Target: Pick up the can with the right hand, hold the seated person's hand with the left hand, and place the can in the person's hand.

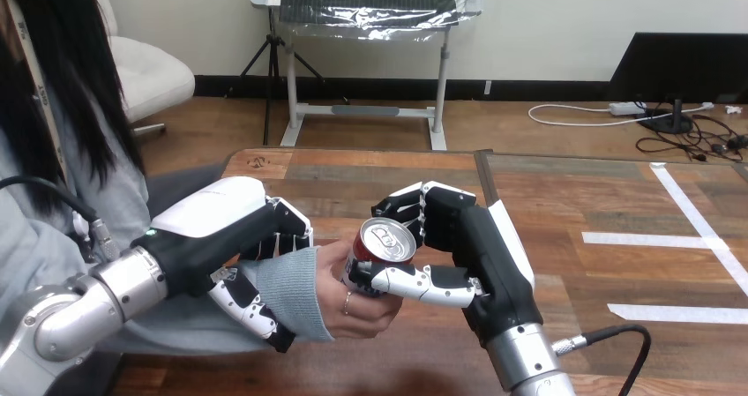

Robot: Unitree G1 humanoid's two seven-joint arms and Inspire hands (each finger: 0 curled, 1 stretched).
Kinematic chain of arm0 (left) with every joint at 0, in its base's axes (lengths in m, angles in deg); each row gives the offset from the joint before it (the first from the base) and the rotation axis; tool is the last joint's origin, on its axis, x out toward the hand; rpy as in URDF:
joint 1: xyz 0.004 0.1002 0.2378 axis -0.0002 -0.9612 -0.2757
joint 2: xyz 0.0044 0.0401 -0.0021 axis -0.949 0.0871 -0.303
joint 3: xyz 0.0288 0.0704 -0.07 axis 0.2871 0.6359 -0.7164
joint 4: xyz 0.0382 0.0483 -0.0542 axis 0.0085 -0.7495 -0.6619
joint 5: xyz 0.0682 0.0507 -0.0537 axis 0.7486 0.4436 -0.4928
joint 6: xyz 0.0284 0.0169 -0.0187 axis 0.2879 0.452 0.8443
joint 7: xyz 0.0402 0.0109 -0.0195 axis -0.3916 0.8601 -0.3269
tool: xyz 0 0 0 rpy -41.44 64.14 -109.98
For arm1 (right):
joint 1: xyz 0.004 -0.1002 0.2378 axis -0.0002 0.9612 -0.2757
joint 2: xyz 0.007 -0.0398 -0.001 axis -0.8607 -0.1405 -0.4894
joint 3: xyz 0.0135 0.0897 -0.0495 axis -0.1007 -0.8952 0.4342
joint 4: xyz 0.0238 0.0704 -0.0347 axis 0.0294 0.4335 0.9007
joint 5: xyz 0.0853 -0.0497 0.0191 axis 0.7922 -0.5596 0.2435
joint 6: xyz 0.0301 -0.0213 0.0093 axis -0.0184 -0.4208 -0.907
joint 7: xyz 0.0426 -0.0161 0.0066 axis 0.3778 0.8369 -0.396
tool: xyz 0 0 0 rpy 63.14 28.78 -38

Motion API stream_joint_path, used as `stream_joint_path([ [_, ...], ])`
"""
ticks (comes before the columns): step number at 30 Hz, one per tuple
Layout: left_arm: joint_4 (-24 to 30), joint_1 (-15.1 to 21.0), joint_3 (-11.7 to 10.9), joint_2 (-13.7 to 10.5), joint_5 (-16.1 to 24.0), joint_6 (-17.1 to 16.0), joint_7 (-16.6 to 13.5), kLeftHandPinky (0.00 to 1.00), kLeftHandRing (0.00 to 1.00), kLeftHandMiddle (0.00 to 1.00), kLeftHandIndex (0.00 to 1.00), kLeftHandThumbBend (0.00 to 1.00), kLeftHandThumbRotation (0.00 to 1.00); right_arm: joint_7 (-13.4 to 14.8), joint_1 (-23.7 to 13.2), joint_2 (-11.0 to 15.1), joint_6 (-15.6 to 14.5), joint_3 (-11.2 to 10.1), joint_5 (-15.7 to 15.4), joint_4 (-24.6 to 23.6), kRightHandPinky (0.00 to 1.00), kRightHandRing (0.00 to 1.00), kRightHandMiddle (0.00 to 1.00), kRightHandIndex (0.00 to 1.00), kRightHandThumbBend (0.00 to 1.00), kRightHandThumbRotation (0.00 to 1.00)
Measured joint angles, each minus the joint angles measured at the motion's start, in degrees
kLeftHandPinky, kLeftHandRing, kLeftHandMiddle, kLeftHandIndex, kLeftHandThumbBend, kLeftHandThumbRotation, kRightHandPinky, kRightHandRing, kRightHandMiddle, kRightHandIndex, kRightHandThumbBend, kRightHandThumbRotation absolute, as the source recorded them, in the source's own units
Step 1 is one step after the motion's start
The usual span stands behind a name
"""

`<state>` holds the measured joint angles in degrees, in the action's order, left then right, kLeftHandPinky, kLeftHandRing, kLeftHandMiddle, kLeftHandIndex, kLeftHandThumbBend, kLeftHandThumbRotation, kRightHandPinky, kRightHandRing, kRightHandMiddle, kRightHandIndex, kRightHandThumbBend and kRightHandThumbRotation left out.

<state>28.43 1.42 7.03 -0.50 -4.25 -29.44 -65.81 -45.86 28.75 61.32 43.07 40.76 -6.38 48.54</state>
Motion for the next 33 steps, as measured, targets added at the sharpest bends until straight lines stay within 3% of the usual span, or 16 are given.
stream_joint_path([
  [10, 0.2, -0.2, 0.0, 0.5, -0.3, 0.8, 0.4, 0.21, 0.25, 0.33, 0.37, 0.99, 0.00, 0.7, 0.7, -1.3, 0.0, 0.0, 0.0, -0.1, 0.30, 0.36, 0.44, 0.48, 0.77, 0.00],
  [33, 0.5, -0.2, -0.3, 1.4, -0.5, 1.7, 0.7, 0.20, 0.25, 0.33, 0.37, 0.99, 0.00, 1.7, 0.9, -1.6, 0.0, 0.1, -0.3, -1.1, 0.30, 0.36, 0.45, 0.49, 0.76, 0.00],
])
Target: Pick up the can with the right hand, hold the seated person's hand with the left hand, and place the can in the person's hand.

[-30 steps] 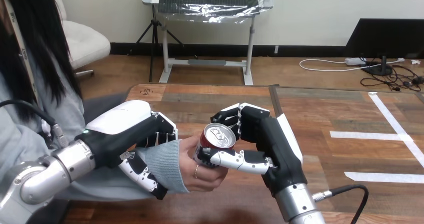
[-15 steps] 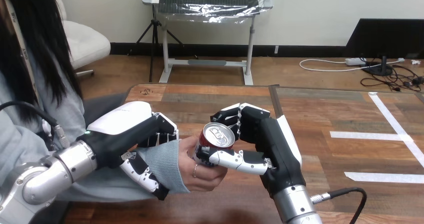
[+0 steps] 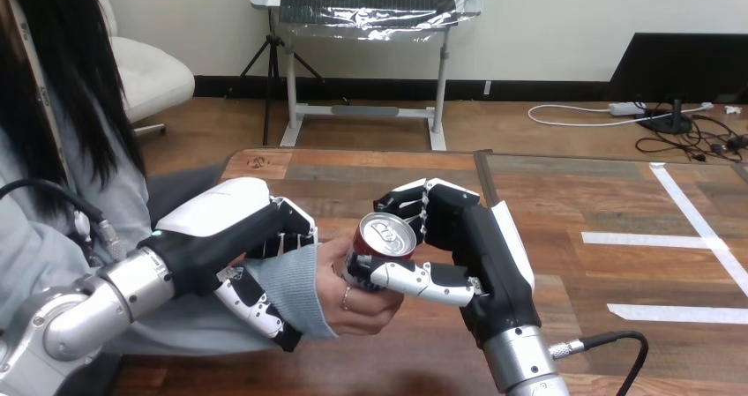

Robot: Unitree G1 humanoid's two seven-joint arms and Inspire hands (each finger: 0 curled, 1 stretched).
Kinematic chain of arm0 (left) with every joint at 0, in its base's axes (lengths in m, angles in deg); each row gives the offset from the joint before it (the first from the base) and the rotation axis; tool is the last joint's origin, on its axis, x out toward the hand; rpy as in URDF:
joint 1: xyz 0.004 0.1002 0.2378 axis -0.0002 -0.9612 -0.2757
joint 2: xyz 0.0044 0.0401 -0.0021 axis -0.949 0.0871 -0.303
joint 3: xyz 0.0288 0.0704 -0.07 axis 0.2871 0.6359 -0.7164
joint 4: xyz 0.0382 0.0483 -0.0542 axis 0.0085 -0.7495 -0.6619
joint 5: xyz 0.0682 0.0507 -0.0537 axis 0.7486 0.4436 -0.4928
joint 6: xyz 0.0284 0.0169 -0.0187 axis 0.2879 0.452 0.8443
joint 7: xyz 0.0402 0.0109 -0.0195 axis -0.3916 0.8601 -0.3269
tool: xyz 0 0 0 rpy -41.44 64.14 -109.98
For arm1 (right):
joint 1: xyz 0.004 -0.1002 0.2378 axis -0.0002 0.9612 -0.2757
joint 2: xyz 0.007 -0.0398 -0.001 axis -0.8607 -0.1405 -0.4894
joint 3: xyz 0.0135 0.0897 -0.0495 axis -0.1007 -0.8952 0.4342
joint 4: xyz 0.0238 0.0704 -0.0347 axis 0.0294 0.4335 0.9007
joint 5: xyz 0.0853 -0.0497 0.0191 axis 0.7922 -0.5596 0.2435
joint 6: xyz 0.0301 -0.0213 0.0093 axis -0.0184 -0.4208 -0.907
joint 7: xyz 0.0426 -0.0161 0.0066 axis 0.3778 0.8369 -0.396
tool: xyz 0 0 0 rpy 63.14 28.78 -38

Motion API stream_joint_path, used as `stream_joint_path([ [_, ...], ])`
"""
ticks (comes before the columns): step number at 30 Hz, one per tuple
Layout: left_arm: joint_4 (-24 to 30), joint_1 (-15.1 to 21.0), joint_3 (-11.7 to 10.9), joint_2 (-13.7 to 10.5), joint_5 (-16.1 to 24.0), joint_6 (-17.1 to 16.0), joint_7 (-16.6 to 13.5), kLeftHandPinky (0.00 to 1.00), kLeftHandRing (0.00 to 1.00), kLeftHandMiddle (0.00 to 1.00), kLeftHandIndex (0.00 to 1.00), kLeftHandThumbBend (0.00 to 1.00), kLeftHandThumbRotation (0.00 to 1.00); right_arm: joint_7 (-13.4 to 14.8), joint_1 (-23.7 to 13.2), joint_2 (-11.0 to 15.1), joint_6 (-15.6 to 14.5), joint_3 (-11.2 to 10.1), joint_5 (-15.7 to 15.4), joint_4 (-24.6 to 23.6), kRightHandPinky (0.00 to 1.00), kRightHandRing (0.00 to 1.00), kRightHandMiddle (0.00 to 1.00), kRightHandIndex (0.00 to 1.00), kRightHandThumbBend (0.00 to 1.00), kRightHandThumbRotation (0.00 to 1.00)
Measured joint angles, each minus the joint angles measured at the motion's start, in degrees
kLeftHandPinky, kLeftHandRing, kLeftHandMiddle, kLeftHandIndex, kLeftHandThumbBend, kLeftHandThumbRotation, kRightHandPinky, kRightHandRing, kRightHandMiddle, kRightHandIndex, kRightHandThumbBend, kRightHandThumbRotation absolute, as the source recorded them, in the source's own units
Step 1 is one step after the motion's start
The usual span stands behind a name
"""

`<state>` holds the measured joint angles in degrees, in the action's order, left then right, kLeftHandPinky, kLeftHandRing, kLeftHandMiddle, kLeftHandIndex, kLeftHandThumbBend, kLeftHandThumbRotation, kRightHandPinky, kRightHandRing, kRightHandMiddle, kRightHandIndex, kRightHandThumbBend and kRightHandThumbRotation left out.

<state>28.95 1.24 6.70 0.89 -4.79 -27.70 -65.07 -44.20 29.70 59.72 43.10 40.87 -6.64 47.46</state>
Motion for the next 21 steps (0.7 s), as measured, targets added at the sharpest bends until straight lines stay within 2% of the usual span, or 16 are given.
stream_joint_path([
  [12, 0.0, 0.0, -0.5, 0.1, 0.0, -0.2, 0.0, 0.22, 0.27, 0.34, 0.38, 0.99, 0.00, 0.8, 0.0, -0.1, 0.8, 0.0, -0.9, 0.0, 0.35, 0.42, 0.49, 0.52, 0.77, 0.00],
  [21, 0.0, 0.0, -0.7, 0.1, 0.0, -0.2, 0.0, 0.30, 0.35, 0.42, 0.44, 0.99, 0.01, 1.3, 0.0, -0.1, 0.9, 0.0, -2.1, 0.0, 0.46, 0.55, 0.63, 0.65, 0.80, 0.00],
])
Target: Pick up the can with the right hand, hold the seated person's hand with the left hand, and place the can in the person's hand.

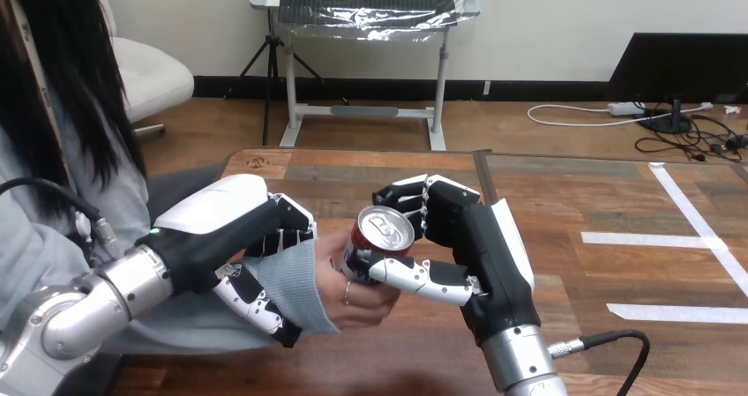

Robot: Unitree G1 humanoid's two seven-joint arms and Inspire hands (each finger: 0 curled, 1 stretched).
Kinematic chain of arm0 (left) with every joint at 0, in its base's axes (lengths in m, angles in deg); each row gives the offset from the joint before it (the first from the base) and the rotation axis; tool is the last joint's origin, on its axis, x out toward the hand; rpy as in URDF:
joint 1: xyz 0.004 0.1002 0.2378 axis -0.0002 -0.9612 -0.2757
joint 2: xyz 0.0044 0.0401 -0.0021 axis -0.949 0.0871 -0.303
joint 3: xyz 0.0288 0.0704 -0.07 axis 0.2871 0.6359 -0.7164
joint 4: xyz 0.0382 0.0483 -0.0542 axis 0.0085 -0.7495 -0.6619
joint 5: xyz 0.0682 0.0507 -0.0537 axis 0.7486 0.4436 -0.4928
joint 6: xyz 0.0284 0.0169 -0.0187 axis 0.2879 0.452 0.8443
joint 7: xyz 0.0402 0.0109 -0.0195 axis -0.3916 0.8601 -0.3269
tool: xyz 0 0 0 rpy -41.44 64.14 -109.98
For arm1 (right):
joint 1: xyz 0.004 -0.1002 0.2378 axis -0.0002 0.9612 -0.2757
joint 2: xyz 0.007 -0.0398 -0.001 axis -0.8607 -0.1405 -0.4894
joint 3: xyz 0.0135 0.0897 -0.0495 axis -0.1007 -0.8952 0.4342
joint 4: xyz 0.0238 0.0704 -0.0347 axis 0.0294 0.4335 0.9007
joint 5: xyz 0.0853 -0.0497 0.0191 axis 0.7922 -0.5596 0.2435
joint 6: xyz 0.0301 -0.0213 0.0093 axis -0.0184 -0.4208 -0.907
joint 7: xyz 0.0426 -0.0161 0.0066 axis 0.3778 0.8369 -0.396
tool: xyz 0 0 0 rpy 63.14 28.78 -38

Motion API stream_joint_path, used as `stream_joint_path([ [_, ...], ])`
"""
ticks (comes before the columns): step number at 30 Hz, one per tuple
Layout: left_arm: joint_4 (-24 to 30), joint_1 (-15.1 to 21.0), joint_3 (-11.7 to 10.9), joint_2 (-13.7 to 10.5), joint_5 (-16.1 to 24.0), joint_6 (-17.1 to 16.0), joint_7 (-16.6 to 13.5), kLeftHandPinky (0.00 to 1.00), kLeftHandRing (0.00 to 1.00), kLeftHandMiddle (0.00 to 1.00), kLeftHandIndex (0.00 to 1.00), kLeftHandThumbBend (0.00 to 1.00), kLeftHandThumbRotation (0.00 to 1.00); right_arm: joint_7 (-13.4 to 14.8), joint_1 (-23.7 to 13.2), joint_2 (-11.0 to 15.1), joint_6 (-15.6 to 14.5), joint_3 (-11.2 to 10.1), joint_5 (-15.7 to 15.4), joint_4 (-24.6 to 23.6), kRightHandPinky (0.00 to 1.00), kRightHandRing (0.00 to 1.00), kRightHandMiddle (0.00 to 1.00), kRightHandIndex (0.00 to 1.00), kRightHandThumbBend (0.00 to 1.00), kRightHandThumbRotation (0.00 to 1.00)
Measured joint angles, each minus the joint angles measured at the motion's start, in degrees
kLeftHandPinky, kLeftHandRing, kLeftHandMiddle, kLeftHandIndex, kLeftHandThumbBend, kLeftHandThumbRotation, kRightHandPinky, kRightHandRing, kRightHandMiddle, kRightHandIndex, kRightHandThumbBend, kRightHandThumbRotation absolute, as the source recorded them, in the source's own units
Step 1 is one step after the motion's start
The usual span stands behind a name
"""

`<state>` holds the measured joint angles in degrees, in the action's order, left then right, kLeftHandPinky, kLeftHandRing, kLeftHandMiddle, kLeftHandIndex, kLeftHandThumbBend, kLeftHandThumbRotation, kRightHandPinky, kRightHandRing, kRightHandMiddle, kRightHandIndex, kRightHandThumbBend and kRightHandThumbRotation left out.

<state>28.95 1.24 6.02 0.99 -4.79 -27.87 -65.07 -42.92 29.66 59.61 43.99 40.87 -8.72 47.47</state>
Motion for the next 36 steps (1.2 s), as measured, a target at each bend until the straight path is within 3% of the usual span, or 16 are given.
stream_joint_path([
  [11, 0.0, 0.0, -0.5, 0.0, 0.0, -0.9, -0.5, 0.48, 0.52, 0.56, 0.59, 1.00, 0.12, -0.5, 0.0, 0.2, 0.0, 0.6, -1.3, 0.1, 0.65, 0.71, 0.74, 0.76, 0.81, 0.02],
  [21, -1.0, 0.0, -0.9, 0.1, 0.8, -3.0, -3.4, 0.59, 0.65, 0.69, 0.73, 1.00, 0.28, -0.5, 0.0, 0.5, 0.5, 1.7, -2.1, 0.4, 0.74, 0.78, 0.79, 0.82, 0.84, 0.11],
  [29, -2.4, 0.0, -1.0, 0.1, 1.4, -4.6, -5.7, 0.74, 0.77, 0.79, 0.83, 1.00, 0.39, -0.5, 0.0, 0.9, 0.8, 1.9, -3.1, 0.9, 0.81, 0.83, 0.82, 0.86, 0.88, 0.18],
  [36, -2.8, -0.6, -1.2, 0.1, 1.6, -4.8, -7.4, 0.83, 0.84, 0.85, 0.89, 1.00, 0.44, -0.3, -0.1, 1.0, 1.1, 1.8, -3.6, 1.5, 0.84, 0.85, 0.84, 0.89, 0.90, 0.23],
])
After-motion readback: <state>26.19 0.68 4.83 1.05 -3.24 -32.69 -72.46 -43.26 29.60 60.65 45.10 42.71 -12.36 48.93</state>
